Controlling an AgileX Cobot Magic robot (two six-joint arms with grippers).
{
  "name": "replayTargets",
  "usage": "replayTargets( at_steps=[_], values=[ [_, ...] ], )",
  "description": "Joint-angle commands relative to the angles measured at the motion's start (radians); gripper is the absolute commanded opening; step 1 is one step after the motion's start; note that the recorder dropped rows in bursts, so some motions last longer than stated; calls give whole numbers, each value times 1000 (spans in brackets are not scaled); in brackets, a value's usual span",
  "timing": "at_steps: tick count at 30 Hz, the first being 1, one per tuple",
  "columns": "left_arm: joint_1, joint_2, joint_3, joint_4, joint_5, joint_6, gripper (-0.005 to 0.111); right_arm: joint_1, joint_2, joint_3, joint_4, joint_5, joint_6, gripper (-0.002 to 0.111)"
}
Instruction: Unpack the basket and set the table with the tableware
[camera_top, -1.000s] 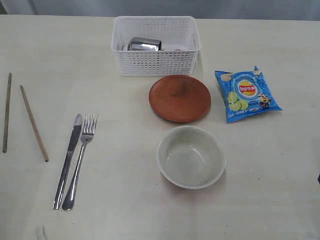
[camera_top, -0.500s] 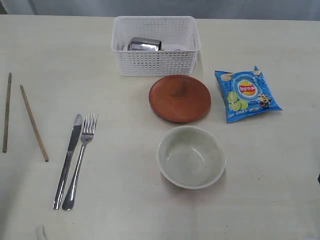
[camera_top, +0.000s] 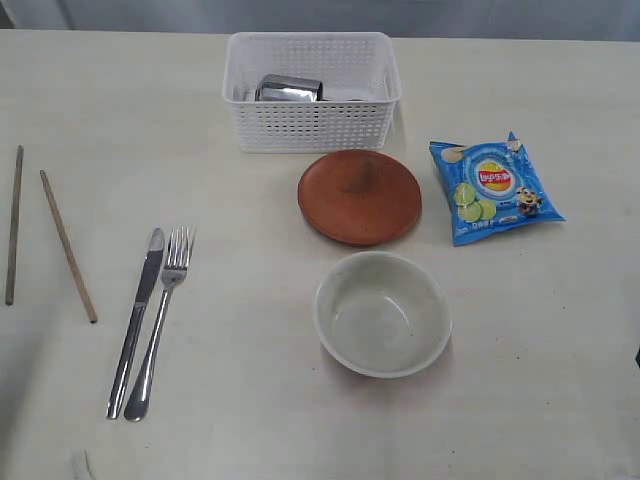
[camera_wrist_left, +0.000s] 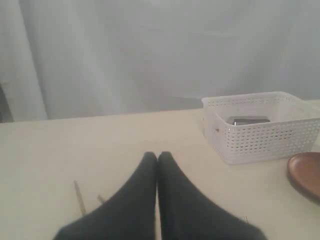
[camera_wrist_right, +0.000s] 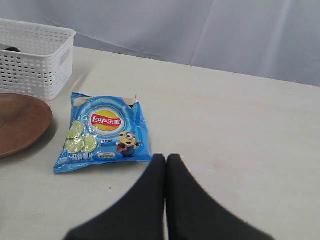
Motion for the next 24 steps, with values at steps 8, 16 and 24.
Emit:
replayTargets(
  at_steps=[8,16,24],
  values=[
    [3,-5,4,3,155,2,0,-1,-4,4,-6,0,1,0],
    [3,-5,4,3,155,2,0,-1,-4,4,-6,0,1,0],
    [3,-5,4,3,155,2,0,-1,-4,4,-6,0,1,0]
  ],
)
